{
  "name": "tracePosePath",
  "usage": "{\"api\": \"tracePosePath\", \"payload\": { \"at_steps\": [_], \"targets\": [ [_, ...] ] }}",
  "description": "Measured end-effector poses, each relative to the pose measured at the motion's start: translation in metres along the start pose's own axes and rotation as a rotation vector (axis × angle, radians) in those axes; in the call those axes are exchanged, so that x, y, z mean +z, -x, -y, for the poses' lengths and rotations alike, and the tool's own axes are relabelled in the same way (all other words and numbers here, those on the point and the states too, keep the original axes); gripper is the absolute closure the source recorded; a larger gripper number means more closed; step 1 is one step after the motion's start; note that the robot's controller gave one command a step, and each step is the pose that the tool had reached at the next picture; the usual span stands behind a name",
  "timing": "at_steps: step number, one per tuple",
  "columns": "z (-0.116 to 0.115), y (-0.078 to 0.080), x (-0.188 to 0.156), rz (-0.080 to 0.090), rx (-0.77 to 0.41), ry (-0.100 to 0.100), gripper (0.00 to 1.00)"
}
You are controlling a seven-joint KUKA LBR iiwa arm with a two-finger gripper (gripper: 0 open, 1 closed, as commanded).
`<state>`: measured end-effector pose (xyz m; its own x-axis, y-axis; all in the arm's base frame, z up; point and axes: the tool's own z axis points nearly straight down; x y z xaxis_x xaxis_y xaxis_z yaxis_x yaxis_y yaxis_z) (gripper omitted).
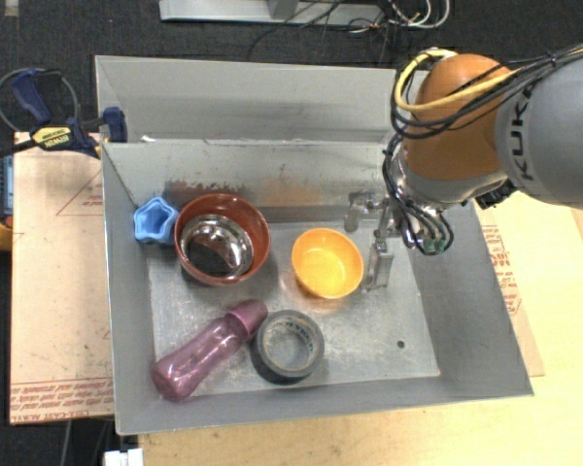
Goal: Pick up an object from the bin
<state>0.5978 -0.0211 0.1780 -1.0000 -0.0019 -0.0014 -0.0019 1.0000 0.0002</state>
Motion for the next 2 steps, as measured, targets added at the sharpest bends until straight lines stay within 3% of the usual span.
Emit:
{"api": "tracePosePath", "payload": {
  "at_steps": [1,2],
  "targets": [
    [0.000,0.000,0.000,0.000,0.000,0.000,0.00],
    [-0.053,0.021,0.074,0.001,-0.110,0.002,0.00]
  ]
}}
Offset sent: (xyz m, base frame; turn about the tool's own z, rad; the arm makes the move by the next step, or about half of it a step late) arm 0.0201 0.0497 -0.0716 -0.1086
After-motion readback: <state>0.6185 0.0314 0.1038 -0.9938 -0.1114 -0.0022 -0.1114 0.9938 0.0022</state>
